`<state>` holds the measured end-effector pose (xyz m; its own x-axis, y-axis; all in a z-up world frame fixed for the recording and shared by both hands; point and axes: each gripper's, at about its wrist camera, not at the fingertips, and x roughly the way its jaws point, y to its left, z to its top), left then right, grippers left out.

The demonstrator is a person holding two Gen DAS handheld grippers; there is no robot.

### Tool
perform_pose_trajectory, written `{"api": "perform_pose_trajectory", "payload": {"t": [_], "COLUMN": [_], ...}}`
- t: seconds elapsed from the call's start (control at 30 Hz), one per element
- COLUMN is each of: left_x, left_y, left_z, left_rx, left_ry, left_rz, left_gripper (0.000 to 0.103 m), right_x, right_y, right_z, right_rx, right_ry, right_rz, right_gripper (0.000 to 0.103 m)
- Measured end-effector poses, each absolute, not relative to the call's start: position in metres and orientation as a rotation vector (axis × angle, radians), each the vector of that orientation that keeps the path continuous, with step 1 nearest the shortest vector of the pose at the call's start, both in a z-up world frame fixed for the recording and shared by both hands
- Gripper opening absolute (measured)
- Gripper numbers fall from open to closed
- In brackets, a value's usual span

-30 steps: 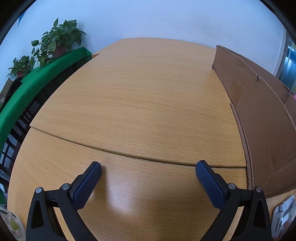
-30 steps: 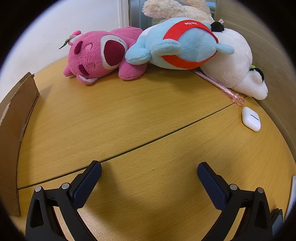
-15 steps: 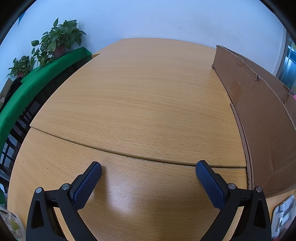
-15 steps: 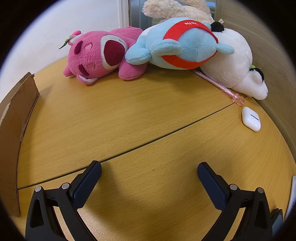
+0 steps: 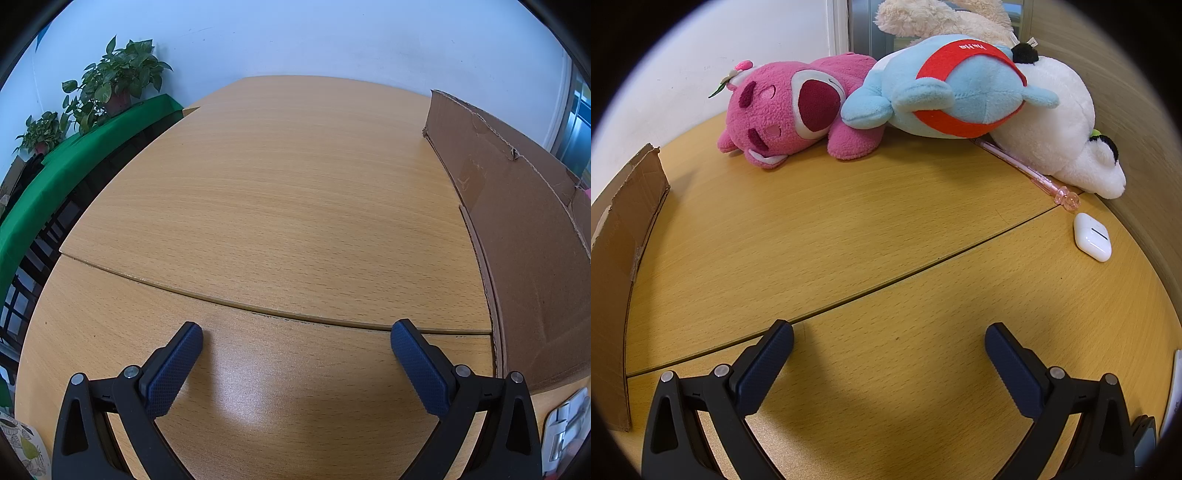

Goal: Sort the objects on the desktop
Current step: 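Close the left gripper on the pink-and-teal plush toy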

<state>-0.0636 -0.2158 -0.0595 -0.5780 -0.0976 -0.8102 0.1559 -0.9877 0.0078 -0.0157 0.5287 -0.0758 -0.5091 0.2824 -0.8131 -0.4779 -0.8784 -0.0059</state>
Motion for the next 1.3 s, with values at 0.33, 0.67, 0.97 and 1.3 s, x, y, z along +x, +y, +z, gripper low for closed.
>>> {"api": "perform_pose_trajectory", "payload": {"t": [0.33, 0.67, 0.97, 1.3], "left_x": [0.018, 0.099, 0.086, 0.1], "left_y": [-0.201, -0.122, -0.08, -0.085], "left_z": [0.005, 0.07, 0.015, -0.013], "left_rx": [1.206, 1.286, 1.671, 1.738], "left_ry": [0.164, 0.441, 0.61, 0.813], "left_rz": [-2.79, -3.164, -3.089, -2.999], "left_gripper": [0.103, 0.103, 0.099, 0.086], "right_x": [-0.016, 0.006, 0.092, 0.121], "right_y": [0.529, 0.503, 0.346, 0.116], "right_z": [-0.076, -0.06, 0.063, 0.03], "right_rx": [-1.226, -1.217, -0.968, -1.606], "right_ry": [0.305, 0.093, -0.386, -0.362], "right_rz": [2.382, 2.409, 3.052, 3.558], "right_gripper": [0.103, 0.102, 0.102, 0.102]}}
